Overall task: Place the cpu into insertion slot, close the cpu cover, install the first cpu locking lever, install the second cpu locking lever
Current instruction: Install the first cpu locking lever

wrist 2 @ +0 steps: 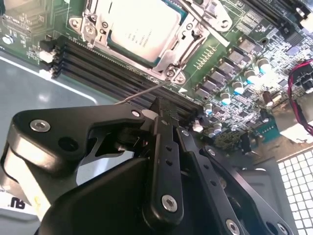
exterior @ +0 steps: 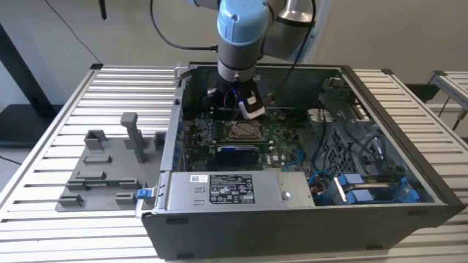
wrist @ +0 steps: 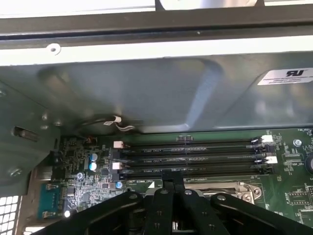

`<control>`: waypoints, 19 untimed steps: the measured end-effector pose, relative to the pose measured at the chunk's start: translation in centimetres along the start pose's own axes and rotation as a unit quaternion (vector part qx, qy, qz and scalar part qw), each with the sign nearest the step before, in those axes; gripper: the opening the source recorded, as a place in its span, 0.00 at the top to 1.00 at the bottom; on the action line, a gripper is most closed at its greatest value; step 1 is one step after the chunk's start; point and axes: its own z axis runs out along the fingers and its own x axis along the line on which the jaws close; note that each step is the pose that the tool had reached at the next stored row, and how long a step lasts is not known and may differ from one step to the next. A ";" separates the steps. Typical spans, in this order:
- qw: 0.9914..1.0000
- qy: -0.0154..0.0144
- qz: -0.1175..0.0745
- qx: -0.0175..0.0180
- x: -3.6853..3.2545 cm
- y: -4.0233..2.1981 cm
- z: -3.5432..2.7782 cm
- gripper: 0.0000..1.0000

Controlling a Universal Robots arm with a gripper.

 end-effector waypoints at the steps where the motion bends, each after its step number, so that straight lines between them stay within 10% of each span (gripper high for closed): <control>1: 1.000 0.000 0.000 0.000 0.00 -0.03 0.07 0.89; 19: 1.000 -0.001 0.003 0.000 -0.06 -0.38 0.96 0.89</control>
